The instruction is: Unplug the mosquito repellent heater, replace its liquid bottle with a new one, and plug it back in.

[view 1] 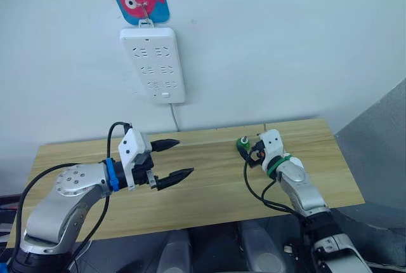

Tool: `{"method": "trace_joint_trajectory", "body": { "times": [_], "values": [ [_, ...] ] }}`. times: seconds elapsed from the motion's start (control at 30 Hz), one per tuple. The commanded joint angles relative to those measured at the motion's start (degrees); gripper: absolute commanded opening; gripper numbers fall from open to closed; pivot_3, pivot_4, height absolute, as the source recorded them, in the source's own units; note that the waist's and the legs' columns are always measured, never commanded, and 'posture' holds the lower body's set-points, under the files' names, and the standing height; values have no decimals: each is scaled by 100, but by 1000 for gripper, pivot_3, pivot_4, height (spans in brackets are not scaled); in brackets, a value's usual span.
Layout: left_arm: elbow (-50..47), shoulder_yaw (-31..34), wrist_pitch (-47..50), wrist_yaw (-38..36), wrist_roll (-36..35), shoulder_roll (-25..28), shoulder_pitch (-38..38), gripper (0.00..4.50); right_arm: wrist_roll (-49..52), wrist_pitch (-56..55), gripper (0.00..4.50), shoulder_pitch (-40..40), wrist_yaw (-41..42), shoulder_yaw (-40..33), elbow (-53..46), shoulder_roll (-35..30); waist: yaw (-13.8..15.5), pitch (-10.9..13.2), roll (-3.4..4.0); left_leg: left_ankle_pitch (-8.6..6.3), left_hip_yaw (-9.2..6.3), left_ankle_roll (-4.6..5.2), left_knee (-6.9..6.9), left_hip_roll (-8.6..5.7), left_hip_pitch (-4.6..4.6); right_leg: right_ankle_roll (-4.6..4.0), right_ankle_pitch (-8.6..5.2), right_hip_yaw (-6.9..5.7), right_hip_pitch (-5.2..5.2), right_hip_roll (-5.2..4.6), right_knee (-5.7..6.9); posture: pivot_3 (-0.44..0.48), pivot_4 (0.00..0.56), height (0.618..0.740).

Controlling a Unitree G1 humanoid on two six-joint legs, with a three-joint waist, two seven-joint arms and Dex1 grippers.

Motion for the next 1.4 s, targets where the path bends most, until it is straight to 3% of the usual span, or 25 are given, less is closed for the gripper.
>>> {"method": "trace_joint_trajectory", "body": {
  "times": [0.03,0.1,0.27,0.47,0.67,0.83,1.07,1.4],
  "values": [
    [-301,558,-65,126,-64,88,303,4500,319,380,4369,357,257,-156,-1455,-230,-2,0,0,0,0,0,0,0,0,0,0,0,0,0,0,-90,285,740],
    [-432,796,-46,179,-78,89,580,4500,498,661,4369,572,440,-187,-2179,-417,-7,3,0,0,2,-1,-3,1,0,2,-1,4,-3,-1,-2,-96,287,740],
    [-1041,1733,-59,392,-123,-96,1829,4500,1017,1194,4369,730,1588,-94,-3845,-1586,4,33,-8,-1,8,-2,-2,6,-2,24,-14,7,-3,-4,-8,-109,293,740],
    [-1232,2484,-419,477,120,-543,3086,4500,1723,1535,4369,320,3131,83,-4329,-2764,39,53,-22,0,15,-4,1,3,0,31,-19,7,3,-6,-22,-91,290,740],
    [-1050,2774,-696,682,308,-1016,3645,4500,2013,2084,4369,-423,3815,407,-4317,-3226,132,64,-37,0,14,-4,0,2,-3,31,-18,5,2,-6,-29,-65,291,740],
    [-553,2563,-564,1282,627,-1308,3502,4500,2013,2439,4369,-859,3667,697,-4360,-3002,164,88,-51,-1,8,-5,-2,1,-11,33,-17,0,3,-8,-39,-46,304,740],
    [964,1951,-1411,756,1323,-794,2885,4500,2025,3078,4369,-1216,3082,914,-4590,-2442,197,209,-60,-1,0,-6,-1,2,-19,32,-16,-4,-6,-8,-36,-48,352,740],
    [3467,800,-2490,319,2118,-359,1061,4500,2258,3757,4369,-1259,2752,961,-5046,-2245,258,358,-35,-1,-14,-6,0,9,-93,3,3,-22,-73,-21,-22,-96,397,740]
  ]
}}
